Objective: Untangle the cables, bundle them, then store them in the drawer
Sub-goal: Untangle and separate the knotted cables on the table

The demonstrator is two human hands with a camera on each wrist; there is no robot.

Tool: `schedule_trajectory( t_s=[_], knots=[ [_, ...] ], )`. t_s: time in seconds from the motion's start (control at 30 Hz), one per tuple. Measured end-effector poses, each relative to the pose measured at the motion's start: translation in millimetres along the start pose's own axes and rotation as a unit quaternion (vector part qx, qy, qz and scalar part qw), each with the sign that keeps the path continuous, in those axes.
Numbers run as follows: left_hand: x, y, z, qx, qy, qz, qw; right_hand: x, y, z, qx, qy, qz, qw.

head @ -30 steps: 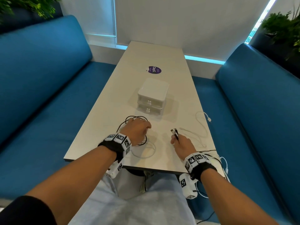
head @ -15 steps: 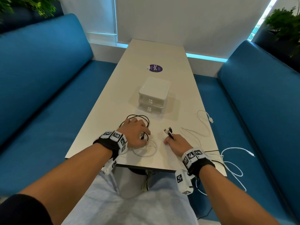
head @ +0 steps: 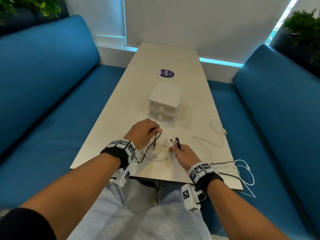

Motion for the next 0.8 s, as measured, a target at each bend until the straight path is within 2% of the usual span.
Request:
schedule_trajectory(
  t_s=[0.2,0.27,0.37,0.43,0.57,0.63,0.7,0.73,0.8],
  knots=[
    [-9.1,-2.8,11.5,-0.051,0.1,-0.037,0.993,-4.8,3.3,-1.5,-0.005,0.03,-0.015,0.999],
    [-8.5,-1.8,16.5,-0.062,0.092,-0.011,0.994,-6.7,4.1,-3.5,-0.002,0.035,-0.028,0.999],
    [-0.4,3.0,24.2,-0.085,0.122,0.071,0.986,-10.1,4.0,-6.6,-0.002,0.02,-0.069,0.997],
    [0.5,6.1,26.9,-0.096,0.134,0.085,0.983,-13.1,3.4,-5.5,-0.003,0.011,-0.096,0.995],
    [-10.8,9.3,31.3,-0.114,0.066,0.075,0.988,-20.4,1.6,-2.2,-0.004,0.002,-0.128,0.992],
    [-9.6,14.0,35.0,-0.129,-0.006,0.145,0.981,-21.1,1.3,-0.4,-0.01,0.004,-0.127,0.992],
    [-0.3,25.1,38.8,-0.134,-0.139,0.248,0.949,-20.1,1.0,-0.4,-0.013,0.009,-0.122,0.992],
    [3.9,31.7,40.8,-0.137,-0.188,0.28,0.932,-19.6,1.3,-0.4,-0.015,0.013,-0.12,0.993],
    [9.0,39.2,43.8,-0.131,-0.231,0.286,0.921,-18.0,1.3,0.5,-0.022,0.022,-0.116,0.993]
  ],
)
Point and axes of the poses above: each hand's wrist, its own y-axis away from the middle knuckle, its own x-axis out of the palm, z = x × y, the point moved 5 cm from there along -y, towards the middle knuckle, and after that the axes turned 13 degrees about -x, right-handed, at the moved point
